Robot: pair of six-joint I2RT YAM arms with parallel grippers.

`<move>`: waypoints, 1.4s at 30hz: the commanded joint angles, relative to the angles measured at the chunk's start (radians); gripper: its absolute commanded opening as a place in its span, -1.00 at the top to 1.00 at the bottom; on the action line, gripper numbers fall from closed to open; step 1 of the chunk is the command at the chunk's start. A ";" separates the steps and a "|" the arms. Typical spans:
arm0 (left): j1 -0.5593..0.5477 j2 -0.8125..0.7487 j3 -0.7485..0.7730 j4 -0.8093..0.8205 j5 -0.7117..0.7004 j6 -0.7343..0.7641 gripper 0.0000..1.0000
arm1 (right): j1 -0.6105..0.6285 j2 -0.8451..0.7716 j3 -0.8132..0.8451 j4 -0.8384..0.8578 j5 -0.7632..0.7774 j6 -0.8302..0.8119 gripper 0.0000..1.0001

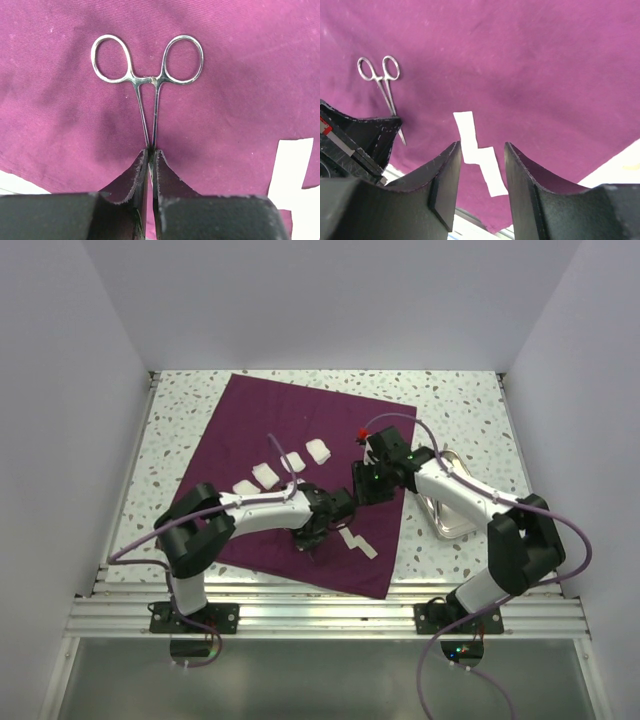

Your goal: Prepare the surgical pack

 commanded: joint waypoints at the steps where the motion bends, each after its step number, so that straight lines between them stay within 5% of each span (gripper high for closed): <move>1: -0.034 -0.016 -0.039 -0.009 -0.074 0.014 1.00 | -0.003 -0.034 -0.027 0.063 -0.099 -0.008 0.13; 12: -0.057 -0.277 -0.235 0.198 -0.095 0.074 1.00 | 0.016 0.068 -0.079 0.257 -0.346 0.115 0.24; 27: -0.068 -0.340 -0.259 0.233 -0.091 0.102 1.00 | 0.083 0.196 -0.098 0.481 -0.489 0.317 -0.14; 42: -0.080 -0.336 -0.245 0.253 -0.086 0.117 1.00 | 0.191 0.345 -0.065 0.611 -0.498 0.395 -0.05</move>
